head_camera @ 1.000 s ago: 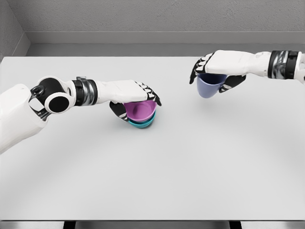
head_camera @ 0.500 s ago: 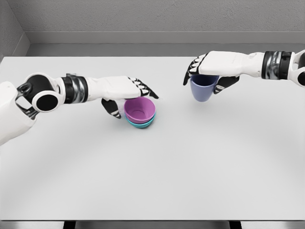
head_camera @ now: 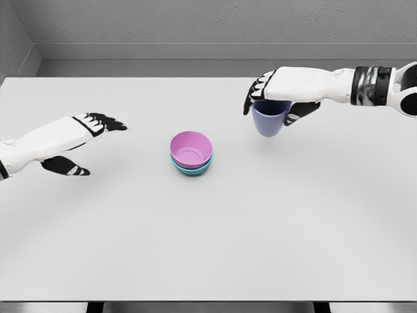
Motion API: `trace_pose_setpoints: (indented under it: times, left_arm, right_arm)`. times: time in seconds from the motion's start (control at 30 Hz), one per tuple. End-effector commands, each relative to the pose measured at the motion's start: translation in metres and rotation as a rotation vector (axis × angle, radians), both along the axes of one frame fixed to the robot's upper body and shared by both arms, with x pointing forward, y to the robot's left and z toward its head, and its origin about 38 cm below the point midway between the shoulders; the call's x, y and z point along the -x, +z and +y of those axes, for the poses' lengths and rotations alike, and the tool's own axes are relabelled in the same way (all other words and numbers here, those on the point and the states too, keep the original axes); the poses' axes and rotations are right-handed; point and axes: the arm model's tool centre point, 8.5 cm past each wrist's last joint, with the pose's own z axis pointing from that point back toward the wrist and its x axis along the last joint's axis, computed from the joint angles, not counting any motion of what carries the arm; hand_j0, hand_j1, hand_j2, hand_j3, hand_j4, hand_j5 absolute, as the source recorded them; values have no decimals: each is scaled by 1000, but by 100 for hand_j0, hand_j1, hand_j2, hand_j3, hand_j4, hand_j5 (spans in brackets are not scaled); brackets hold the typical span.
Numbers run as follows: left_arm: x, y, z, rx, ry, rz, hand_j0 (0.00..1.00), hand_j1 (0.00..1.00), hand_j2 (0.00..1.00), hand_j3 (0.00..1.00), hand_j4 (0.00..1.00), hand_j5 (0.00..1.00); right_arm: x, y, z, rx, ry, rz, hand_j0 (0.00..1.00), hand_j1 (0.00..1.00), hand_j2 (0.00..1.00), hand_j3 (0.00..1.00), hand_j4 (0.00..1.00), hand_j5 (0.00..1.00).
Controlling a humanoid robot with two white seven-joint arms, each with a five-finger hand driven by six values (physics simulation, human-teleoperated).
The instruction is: Stacking bowl and cup with both arms
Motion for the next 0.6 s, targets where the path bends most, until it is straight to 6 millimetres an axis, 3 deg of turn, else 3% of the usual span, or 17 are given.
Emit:
trace_pose_setpoints:
  times: [0.0, 0.13, 0.4, 0.43, 0.5, 0.57]
  left_arm:
    - [-14, 34, 29, 103, 106, -136, 100, 100, 100, 100, 100, 100]
    - [-21, -14, 19, 227, 168, -57, 100, 100, 100, 100, 100, 100]
    - [-29, -26, 23, 322, 228, -42, 100, 100, 100, 100, 100, 100]
    - [-27, -29, 26, 325, 239, -37, 100, 100, 100, 100, 100, 100]
    - [-15, -36, 55, 337, 318, -36, 100, 100, 100, 100, 100, 100]
    - [-11, -38, 62, 340, 338, -36, 100, 100, 100, 100, 100, 100]
  right_arm:
    - [0, 0, 7, -14, 10, 4, 65, 65, 65, 65, 65, 65]
    - [0, 0, 8, -16, 14, 4, 65, 65, 65, 65, 65, 65]
    - [2, 10, 20, -29, 46, -20, 65, 65, 65, 65, 65, 65]
    - [2, 10, 22, -31, 49, -19, 65, 65, 65, 65, 65, 65]
    - [2, 10, 24, -33, 53, -19, 65, 65, 65, 65, 65, 65]
    - [6, 11, 28, -33, 70, -25, 65, 65, 65, 65, 65, 65]
